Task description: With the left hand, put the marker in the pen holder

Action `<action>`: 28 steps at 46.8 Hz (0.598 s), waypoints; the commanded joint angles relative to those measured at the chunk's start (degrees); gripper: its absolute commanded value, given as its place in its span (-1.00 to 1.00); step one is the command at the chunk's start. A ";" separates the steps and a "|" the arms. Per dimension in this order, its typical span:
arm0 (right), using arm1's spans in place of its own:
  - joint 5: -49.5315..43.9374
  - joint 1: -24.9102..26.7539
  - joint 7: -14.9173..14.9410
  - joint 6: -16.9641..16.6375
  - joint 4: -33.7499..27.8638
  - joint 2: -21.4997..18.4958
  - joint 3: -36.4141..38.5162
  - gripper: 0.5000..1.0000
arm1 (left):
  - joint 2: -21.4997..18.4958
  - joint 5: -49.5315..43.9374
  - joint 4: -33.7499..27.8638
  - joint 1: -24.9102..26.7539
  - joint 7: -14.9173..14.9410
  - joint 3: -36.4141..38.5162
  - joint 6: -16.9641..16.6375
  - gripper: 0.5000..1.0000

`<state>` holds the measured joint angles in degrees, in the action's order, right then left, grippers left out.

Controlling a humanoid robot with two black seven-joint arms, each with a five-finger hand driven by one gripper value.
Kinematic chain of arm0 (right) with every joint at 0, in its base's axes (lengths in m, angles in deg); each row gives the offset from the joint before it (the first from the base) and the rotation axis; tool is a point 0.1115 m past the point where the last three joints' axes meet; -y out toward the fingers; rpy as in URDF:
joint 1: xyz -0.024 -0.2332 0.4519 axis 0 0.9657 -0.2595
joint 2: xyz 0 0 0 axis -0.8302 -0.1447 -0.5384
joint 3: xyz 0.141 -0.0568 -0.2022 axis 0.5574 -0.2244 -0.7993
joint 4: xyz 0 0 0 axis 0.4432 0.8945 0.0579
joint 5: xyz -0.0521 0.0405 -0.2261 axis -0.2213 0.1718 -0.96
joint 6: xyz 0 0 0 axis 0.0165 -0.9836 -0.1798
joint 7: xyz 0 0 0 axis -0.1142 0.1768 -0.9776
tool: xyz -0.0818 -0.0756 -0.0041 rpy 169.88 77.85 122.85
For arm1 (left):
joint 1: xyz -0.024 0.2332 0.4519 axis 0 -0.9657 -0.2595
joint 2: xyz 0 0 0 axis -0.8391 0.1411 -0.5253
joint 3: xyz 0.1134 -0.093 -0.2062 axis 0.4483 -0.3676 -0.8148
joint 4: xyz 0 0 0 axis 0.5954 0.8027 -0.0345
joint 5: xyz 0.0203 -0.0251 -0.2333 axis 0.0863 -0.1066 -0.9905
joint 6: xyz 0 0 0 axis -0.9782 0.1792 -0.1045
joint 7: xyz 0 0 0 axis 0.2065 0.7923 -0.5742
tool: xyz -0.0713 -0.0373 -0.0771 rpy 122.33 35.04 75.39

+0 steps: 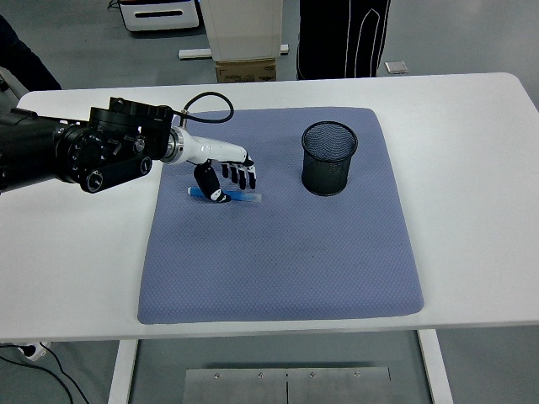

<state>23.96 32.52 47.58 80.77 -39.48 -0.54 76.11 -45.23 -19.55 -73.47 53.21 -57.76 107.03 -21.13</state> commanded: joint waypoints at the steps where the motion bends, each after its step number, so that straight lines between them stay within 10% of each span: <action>1: 0.00 -0.05 0.00 0.01 0.01 0.00 0.00 1.00 | -0.08 0.07 -0.07 0.58 0.09 0.04 0.04 -0.23; 28: 0.00 -0.05 0.00 -0.08 0.01 0.00 0.00 1.00 | 0.01 3.85 -0.86 1.90 1.84 0.04 0.13 -0.23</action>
<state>23.96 32.47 47.57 80.78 -39.48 -0.54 76.11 -45.14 -15.86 -74.33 55.13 -56.14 107.07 -20.98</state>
